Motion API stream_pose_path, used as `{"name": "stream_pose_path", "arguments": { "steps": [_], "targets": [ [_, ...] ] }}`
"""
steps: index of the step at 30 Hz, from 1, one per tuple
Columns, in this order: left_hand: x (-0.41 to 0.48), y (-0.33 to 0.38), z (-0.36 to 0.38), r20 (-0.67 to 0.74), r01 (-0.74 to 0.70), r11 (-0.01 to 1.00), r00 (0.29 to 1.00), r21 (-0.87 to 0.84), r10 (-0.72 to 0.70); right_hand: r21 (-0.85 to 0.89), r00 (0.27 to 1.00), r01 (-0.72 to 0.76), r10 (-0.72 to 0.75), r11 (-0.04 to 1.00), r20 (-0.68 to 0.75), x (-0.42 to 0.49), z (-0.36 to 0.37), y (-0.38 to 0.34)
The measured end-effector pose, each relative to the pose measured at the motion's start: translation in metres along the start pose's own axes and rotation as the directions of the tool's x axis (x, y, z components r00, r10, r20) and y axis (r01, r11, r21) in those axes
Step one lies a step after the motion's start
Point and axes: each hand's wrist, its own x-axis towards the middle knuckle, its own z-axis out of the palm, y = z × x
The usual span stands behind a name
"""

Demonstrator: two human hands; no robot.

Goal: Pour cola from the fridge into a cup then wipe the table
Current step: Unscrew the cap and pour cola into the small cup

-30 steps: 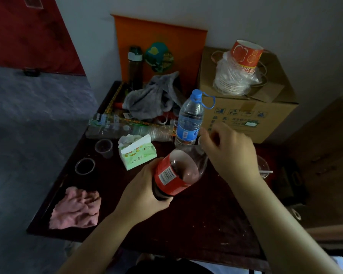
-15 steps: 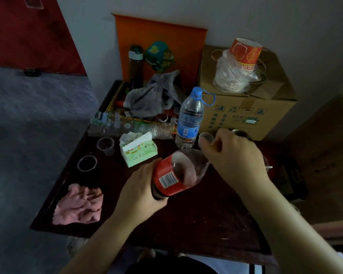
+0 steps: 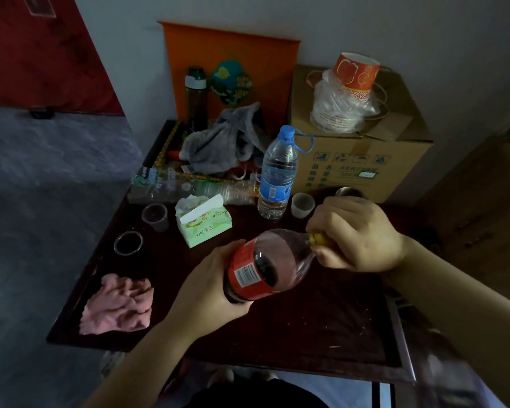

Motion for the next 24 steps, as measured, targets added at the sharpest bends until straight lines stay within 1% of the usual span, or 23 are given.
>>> {"name": "stream_pose_path", "arguments": {
  "steps": [2,3,6,9,11,15,18,22,24],
  "targets": [
    [0.0,-0.001,0.002,-0.003,0.011,1.0,1.0,-0.001,-0.011,0.021,0.982,-0.185,0.184,0.982,0.051,-0.002,0.0,-0.008],
    [-0.001,-0.001,0.002,-0.002,0.018,1.0,1.0,-0.008,-0.018,0.03,0.956,-0.286,0.283,0.958,0.074,-0.003,-0.001,-0.013],
    [-0.002,-0.001,0.005,0.008,0.016,1.0,1.0,-0.018,-0.016,0.075,0.846,-0.532,0.527,0.843,0.079,-0.003,-0.003,-0.025],
    [-0.001,-0.001,0.006,0.005,0.017,1.0,1.0,-0.014,-0.017,0.116,0.736,-0.676,0.675,0.728,0.056,0.001,-0.006,-0.031],
    [0.0,-0.002,0.006,0.005,0.019,1.0,1.0,-0.015,-0.018,0.147,0.704,-0.709,0.704,0.69,0.09,0.003,-0.008,-0.031],
    [0.001,-0.004,0.007,0.015,0.01,0.999,1.0,-0.048,-0.01,0.261,0.747,-0.663,0.642,0.702,0.17,0.004,-0.016,-0.027],
    [0.003,-0.003,0.006,0.004,0.016,0.997,1.0,-0.07,-0.015,0.356,0.773,-0.629,0.607,0.691,0.187,0.004,-0.019,-0.024],
    [0.004,-0.004,0.006,0.005,0.031,0.996,1.0,-0.088,-0.031,0.422,0.782,-0.614,0.589,0.667,0.206,0.002,-0.019,-0.02],
    [0.004,-0.005,0.006,0.007,0.037,0.995,0.999,-0.093,-0.037,0.46,0.764,-0.63,0.606,0.626,0.222,0.001,-0.018,-0.02]
  ]
}}
